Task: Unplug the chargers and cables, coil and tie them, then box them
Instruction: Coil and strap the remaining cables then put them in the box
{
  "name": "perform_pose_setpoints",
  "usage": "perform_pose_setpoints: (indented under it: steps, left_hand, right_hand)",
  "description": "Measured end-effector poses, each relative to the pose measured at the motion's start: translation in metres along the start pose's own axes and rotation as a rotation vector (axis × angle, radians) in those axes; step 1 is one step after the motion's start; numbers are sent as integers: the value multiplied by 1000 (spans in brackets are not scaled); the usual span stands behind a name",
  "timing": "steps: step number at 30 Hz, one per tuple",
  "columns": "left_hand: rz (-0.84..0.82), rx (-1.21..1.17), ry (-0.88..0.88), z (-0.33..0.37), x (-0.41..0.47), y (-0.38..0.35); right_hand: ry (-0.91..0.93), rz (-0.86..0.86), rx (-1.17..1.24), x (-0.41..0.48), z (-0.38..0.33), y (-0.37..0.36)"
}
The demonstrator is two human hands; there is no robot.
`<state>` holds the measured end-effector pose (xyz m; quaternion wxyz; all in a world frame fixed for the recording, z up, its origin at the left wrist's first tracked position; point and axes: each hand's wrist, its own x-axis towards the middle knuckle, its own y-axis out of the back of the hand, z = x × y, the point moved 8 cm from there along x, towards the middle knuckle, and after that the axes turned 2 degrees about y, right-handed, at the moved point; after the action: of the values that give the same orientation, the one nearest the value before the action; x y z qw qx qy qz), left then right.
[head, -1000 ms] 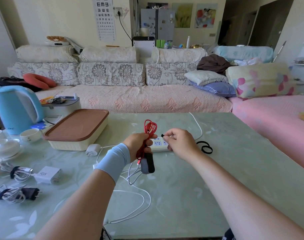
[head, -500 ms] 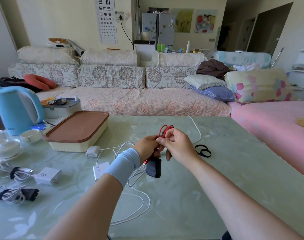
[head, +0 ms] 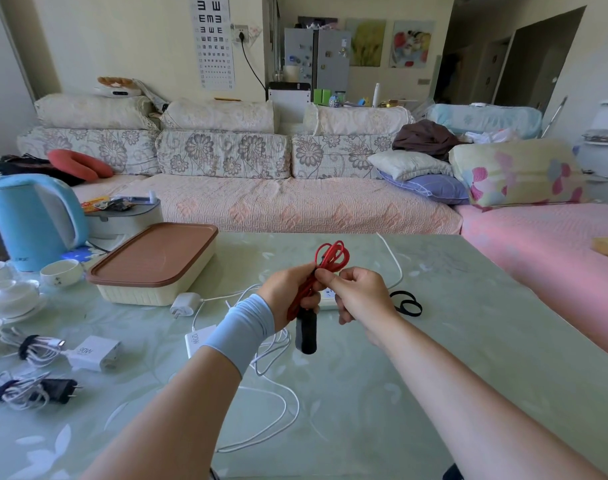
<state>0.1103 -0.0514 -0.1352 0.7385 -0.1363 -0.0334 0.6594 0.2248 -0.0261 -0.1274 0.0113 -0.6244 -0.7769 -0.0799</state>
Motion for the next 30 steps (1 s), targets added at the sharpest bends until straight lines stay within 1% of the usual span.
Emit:
perform_pose_setpoints:
  steps: [3, 5, 8, 10, 12, 15, 17, 19, 22, 25, 28, 30]
  left_hand:
    - [24, 16, -24, 2, 0, 1]
    - [19, 19, -22, 4, -2, 0]
    - [-36, -12, 0, 4, -4, -2]
    - [-22, 15, 0, 5, -3, -1]
    - [15, 63, -11, 4, -1, 1]
    - [109, 96, -2, 0, 3, 10]
    - [181, 85, 9, -3, 5, 18]
    - [228, 6, -8, -3, 5, 24]
    - [236, -115, -65, 3, 3, 28]
    - [229, -163, -100, 6, 2, 27]
    - [226, -79, -114, 5, 2, 22]
    - [217, 11, -138, 5, 2, 18]
  right_hand:
    - [-77, -87, 88, -4, 5, -9]
    - [-98, -126, 134, -5, 6, -13]
    - [-87, -102, 114, -1, 5, -7]
    - [-75, -96, 96, 1, 4, -4]
    - [-41, -102, 17, 4, 3, 0]
    - [77, -108, -238, 8, -3, 3]
    - [136, -122, -251, 8, -5, 2]
    - [188, -103, -271, 9, -7, 3]
    - [203, -74, -224, 12, -7, 3]
    - [241, -123, -125, 5, -16, -4]
    - [273, -137, -2, -4, -25, -9]
    - [230, -80, 52, -4, -21, -8]
